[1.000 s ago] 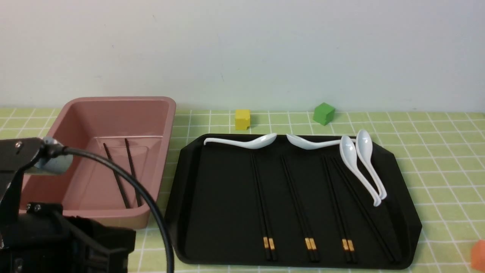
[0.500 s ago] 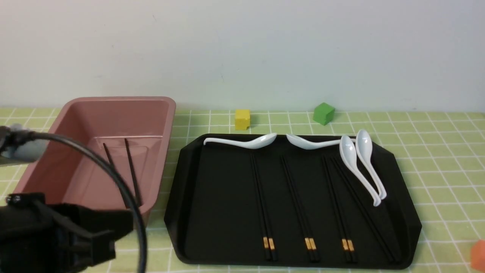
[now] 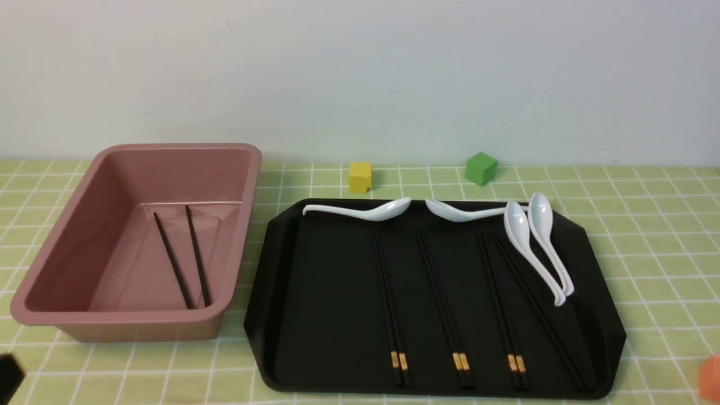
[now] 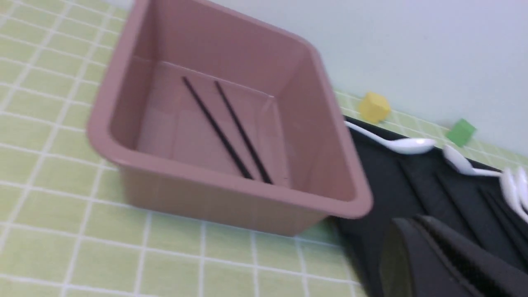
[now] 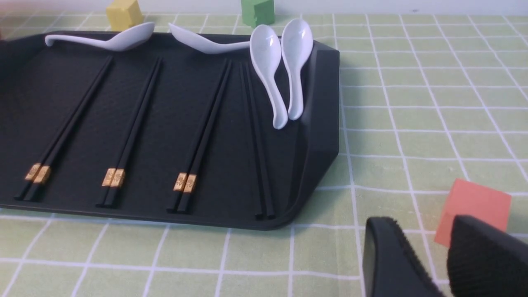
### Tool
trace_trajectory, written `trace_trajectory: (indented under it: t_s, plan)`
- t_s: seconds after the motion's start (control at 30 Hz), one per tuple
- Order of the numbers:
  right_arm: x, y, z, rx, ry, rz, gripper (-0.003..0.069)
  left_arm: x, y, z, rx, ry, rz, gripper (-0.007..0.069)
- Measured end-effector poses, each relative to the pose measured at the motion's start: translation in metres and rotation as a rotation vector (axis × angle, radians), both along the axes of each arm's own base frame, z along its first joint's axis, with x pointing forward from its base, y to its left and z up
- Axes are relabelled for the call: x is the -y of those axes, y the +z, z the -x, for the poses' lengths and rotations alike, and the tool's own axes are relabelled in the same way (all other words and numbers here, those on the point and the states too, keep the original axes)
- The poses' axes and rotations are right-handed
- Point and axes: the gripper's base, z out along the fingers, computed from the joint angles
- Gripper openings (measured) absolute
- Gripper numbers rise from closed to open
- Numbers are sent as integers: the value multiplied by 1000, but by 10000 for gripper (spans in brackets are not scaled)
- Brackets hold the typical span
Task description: On green tablecloth take chopsticks from black tray and put them in box.
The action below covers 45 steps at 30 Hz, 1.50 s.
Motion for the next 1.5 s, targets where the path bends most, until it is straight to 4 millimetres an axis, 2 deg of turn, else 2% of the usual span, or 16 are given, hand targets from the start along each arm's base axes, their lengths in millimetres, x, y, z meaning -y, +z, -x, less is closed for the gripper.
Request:
trace_trajectory:
  t_s: [0.27, 0.5, 1.5]
  plan:
    - [0, 0, 0, 0, 0, 0, 240, -6, -46, 9, -6, 85, -32, -1]
    - [0, 0, 0, 0, 0, 0, 240, -5, -58, 10, -87, 70, -38, 4]
    - [0, 0, 0, 0, 0, 0, 240, -5, -59, 10, -102, 69, -38, 36]
